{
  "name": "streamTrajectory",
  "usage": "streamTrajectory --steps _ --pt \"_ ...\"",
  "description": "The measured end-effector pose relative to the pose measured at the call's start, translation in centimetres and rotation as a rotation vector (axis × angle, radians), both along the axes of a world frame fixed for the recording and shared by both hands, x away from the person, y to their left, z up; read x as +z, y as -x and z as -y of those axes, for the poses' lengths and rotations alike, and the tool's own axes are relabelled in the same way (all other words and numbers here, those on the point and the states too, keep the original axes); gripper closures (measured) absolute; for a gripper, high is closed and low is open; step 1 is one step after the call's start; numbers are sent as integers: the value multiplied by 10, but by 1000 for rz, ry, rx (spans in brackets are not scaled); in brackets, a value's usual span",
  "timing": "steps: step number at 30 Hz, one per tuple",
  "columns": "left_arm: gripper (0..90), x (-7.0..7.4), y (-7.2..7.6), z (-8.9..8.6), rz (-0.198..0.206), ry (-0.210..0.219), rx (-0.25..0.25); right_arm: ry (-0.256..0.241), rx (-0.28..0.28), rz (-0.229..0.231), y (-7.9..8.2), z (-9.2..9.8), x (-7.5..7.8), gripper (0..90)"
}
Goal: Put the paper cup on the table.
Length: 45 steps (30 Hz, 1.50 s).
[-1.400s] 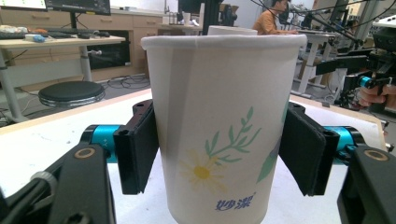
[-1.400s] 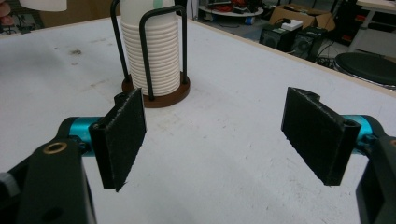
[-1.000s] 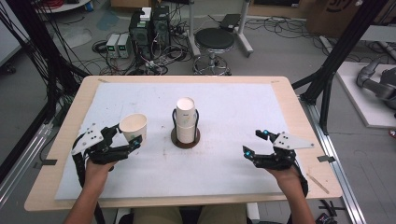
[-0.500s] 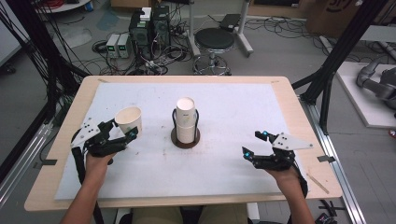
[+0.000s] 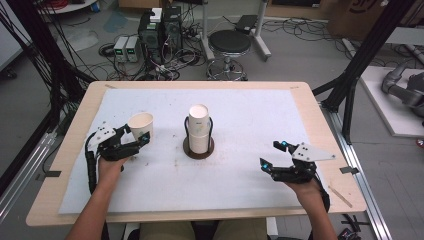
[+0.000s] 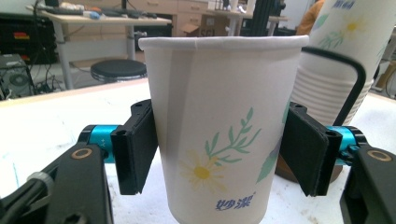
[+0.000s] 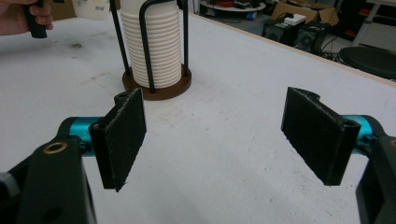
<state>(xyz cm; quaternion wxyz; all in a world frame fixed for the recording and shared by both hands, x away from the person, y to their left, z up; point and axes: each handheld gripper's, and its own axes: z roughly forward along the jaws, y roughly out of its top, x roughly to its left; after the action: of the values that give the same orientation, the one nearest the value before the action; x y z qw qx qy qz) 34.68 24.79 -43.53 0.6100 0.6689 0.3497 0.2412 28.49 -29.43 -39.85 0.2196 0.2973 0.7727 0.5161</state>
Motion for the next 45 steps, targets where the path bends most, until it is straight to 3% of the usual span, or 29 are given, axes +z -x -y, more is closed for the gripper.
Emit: streamTrajectory --steps 4,9,13,21,29,35,39,42,45 --pt "320 -4 -3 5 -31 -37 -12 1 2 2 -1 0 -1 225" --pt "323 -13 -9 13 -113 -107 -15 1 5 -1 -1 -1 -1 225" --pt "335 -16 -10 16 -154 -149 -9 2 6 -2 0 -2 -1 225" --pt "336 -15 -6 21 -190 -212 8 1 14 -5 0 -3 -1 225" --pt "336 -9 7 19 -238 -298 18 0 12 -4 1 -2 0 225" --pt "315 -12 10 15 -250 -273 24 3 13 8 2 -1 1 225" --pt "142 -10 13 14 -245 -211 51 1 11 -2 2 0 1 225" --pt "141 -7 17 10 -242 -206 61 1 11 -4 2 -1 1 225" --pt "142 0 25 2 -209 -167 56 4 11 -4 2 0 0 225"
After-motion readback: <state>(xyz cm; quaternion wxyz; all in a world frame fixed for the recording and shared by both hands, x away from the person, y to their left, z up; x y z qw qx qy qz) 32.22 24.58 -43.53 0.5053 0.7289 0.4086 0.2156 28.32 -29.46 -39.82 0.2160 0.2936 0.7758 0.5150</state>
